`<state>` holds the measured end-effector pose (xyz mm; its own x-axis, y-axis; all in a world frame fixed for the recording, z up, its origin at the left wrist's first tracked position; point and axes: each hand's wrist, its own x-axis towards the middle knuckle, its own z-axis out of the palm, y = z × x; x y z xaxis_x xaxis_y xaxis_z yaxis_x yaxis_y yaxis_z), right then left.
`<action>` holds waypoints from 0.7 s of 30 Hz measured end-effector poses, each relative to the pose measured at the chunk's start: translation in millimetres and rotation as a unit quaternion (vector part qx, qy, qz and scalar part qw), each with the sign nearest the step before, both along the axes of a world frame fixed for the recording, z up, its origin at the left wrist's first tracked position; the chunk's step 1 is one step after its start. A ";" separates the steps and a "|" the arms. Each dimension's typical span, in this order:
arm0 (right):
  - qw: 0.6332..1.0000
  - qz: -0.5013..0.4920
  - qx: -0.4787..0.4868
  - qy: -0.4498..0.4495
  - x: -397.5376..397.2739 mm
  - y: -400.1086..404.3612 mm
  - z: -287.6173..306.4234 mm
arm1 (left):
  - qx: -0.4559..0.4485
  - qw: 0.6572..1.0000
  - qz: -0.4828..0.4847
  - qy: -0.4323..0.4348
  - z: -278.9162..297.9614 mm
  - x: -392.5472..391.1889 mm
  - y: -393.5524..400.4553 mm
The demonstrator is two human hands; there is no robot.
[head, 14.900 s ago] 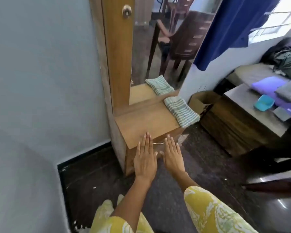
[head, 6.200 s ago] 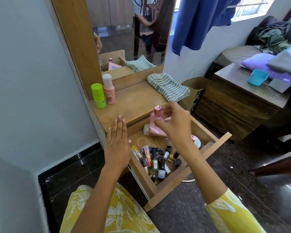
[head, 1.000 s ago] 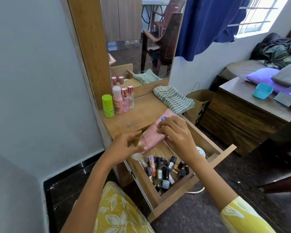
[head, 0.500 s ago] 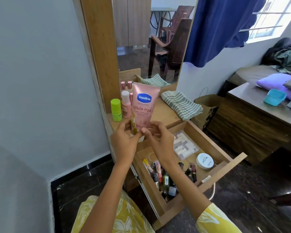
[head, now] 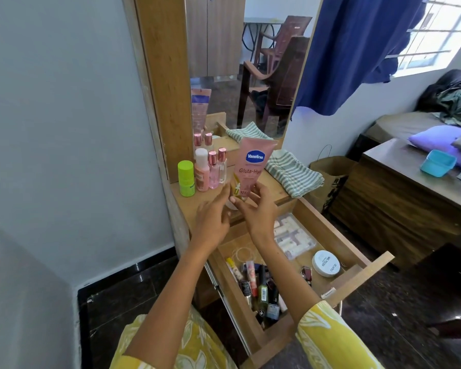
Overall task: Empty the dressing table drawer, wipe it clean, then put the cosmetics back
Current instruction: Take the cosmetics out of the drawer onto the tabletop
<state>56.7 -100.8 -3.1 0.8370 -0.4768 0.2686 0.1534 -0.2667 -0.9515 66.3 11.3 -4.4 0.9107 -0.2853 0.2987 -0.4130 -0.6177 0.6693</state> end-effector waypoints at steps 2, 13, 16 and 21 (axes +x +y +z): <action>1.000 -0.018 -0.012 0.008 5.3 -0.4 -1.6 | 0.062 0.998 -0.015 -0.008 0.7 -0.6 2.5; 0.995 -0.065 -0.075 0.009 48.8 -19.0 -14.3 | 0.324 0.946 -0.002 0.013 -12.6 -29.3 24.4; 0.997 -0.059 -0.058 0.008 61.7 -21.4 -10.6 | 0.328 0.945 0.002 -0.001 -15.2 -31.6 25.8; 0.998 -0.053 -0.041 0.003 77.2 -19.8 -4.0 | 0.318 0.948 0.000 -0.006 -18.7 -31.3 27.9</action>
